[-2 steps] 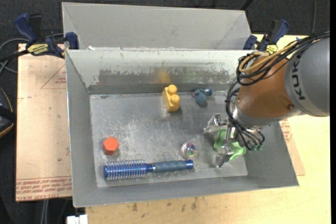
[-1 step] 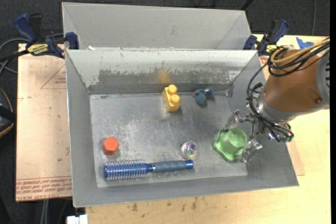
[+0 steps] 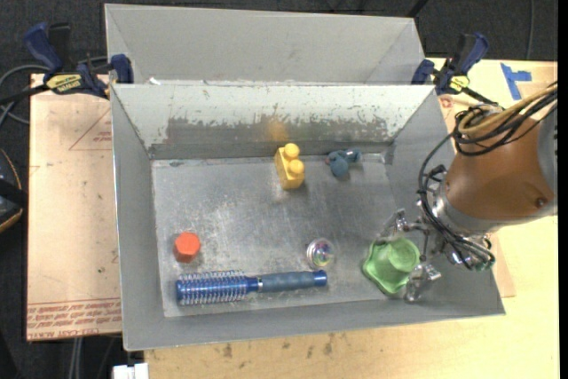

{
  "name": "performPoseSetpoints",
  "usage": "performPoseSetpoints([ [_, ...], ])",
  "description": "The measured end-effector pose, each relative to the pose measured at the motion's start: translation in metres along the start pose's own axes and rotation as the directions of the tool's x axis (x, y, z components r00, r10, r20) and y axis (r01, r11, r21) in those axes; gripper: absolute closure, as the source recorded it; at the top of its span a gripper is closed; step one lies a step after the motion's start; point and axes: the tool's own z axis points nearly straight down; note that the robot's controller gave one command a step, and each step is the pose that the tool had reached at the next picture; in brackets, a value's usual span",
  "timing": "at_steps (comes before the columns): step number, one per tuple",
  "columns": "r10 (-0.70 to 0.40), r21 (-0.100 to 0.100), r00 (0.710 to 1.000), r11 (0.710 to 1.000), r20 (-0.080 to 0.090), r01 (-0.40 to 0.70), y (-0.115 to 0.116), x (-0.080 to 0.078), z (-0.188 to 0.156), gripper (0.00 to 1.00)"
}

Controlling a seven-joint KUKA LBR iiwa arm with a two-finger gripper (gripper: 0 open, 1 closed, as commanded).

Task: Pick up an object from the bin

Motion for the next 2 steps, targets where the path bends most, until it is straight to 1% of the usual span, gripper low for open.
performPoseSetpoints([
  [1, -0.002, 0.002, 1.0, 1.0, 0.003, 0.002, 0.0, -0.002, -0.001, 1.0],
  [2, 0.016, 0.005, 1.0, 1.0, 0.006, -0.016, -0.018, -0.005, -0.106, 1.0],
])
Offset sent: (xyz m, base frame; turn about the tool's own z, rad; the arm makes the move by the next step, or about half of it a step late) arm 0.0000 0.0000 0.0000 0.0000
